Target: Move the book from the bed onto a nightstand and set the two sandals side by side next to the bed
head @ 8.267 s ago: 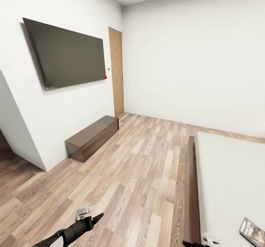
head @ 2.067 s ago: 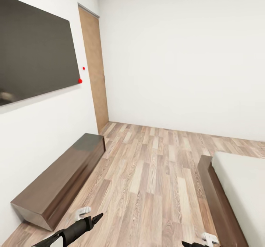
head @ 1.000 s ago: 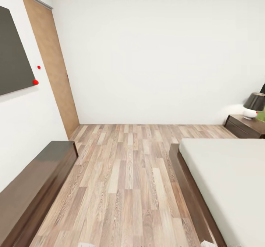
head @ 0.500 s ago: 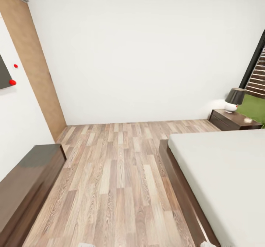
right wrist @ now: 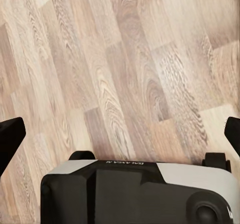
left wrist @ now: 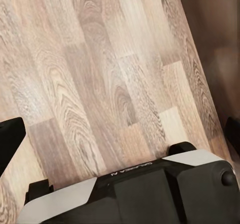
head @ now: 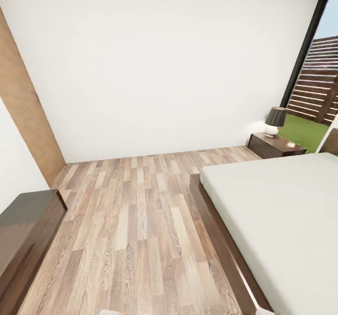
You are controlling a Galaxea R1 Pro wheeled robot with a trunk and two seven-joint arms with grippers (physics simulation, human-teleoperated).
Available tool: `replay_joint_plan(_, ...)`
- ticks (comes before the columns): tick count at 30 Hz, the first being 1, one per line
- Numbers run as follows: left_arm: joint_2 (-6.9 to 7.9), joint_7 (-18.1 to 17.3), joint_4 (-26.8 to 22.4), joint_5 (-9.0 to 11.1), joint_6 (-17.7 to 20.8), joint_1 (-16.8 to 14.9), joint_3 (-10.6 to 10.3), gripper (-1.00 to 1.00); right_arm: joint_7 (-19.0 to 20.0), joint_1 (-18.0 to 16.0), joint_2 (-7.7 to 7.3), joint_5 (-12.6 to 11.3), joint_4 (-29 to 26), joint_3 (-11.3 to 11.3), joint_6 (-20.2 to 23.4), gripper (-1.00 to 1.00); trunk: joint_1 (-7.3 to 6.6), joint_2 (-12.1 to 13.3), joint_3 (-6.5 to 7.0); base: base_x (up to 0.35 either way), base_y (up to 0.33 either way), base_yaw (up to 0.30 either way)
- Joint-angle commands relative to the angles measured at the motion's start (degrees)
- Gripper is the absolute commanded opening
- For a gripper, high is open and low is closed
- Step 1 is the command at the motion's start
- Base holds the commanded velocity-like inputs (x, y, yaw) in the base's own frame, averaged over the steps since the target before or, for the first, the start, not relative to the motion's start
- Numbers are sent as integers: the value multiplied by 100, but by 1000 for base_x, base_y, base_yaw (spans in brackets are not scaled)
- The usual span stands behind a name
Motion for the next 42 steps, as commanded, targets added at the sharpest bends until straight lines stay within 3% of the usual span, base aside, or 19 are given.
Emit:
replay_joint_plan(1, 2, -17, 5, 50, -23, -4, -48, 100, 10, -11, -4, 51, 17, -49, -10, 100, 3, -13, -18, 0, 0, -235)
replay_joint_plan(24, 2, -34, 5, 55, -28, 1, -48, 100, 15, -11, -4, 51, 17, -49, -10, 100, 3, -13, -135, 5, 0, -233)
replay_joint_plan(34, 7, -35, 5, 57, -34, -4, -45, 100, 18, -11, -4, 51, 17, -49, -12, 100, 3, -13, -146, 3, 0, -40)
replay_joint_plan(42, 11, -35, 5, 81, -85, -3, -38, 100, 18, -11, -4, 51, 19, -49, -10, 100, 3, -13, -146, 297, 0, 3)
